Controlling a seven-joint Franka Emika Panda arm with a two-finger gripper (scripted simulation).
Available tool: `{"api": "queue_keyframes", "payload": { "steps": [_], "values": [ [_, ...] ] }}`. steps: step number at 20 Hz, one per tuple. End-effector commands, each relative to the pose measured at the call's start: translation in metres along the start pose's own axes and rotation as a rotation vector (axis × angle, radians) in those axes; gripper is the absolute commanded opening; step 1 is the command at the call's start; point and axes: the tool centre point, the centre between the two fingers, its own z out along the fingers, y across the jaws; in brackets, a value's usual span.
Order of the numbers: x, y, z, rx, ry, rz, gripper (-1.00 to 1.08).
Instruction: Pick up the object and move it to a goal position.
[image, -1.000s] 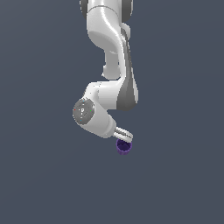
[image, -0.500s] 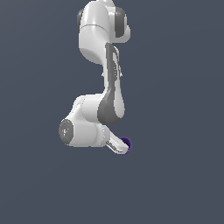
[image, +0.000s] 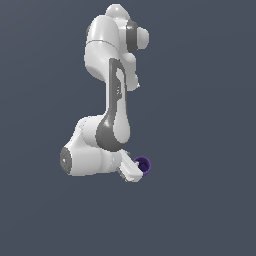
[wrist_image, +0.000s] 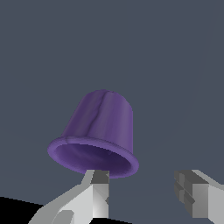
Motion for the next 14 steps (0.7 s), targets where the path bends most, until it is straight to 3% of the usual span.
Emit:
{"api": "queue_keyframes", "payload": {
  "steps": [1, 14],
  "values": [
    [0.0, -0.001, 0.0, 0.009, -0.019, 0.014, 0.28],
    [0.0, -0.001, 0.013, 0.012, -0.026, 0.02, 0.28]
  ]
}}
